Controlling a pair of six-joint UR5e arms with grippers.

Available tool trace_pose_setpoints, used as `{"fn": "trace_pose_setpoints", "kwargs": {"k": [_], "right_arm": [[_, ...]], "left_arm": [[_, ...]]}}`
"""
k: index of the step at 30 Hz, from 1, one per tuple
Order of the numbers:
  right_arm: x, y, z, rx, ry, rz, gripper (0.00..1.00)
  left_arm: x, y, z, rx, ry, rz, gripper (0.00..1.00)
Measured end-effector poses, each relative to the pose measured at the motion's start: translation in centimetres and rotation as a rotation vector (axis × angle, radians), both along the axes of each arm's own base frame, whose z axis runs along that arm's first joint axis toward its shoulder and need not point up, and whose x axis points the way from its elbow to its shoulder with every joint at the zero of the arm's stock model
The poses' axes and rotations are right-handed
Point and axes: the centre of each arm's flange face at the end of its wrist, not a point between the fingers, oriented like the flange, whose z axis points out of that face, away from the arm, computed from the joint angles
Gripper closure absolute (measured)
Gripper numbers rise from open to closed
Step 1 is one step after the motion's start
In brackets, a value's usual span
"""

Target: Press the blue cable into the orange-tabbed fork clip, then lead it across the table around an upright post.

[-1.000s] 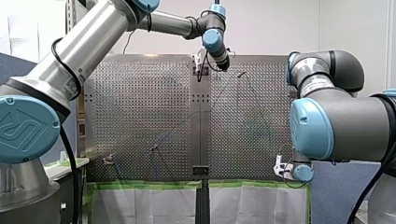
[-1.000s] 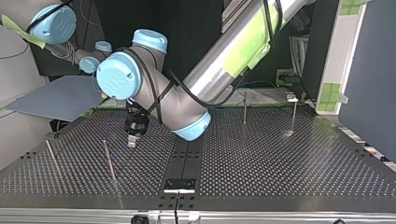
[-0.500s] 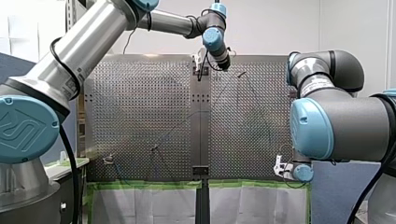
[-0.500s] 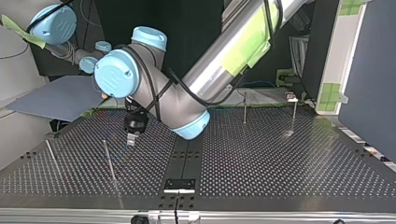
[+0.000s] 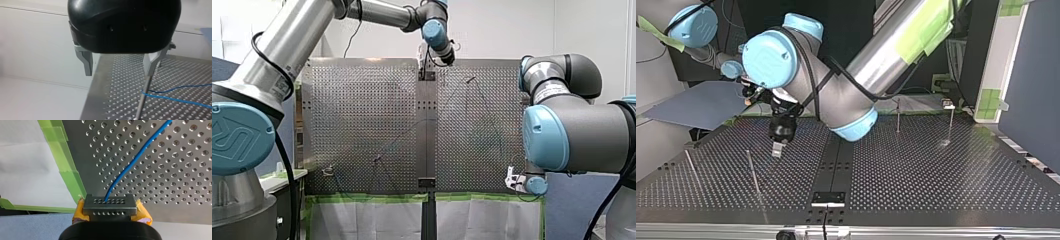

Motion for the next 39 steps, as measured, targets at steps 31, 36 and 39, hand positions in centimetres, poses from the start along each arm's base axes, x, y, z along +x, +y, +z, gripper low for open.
{"fn": "trace_pose_setpoints", "kwargs": {"k": [31, 36, 39], "right_arm": [[0.2, 0.0, 0.0, -0.001, 0.003, 0.003, 1.0], [0.2, 0.0, 0.0, -0.001, 0.003, 0.004, 1.0], [0.2, 0.0, 0.0, -0.001, 0.003, 0.005, 1.0]], "left_arm": [[-6.5, 6.1, 6.9, -0.333, -0.162, -0.061, 0.01], [-7.7, 7.3, 7.7, -0.402, -0.184, -0.063, 0.01], [-8.4, 8.1, 8.2, -0.432, -0.202, -0.054, 0.01]]}}
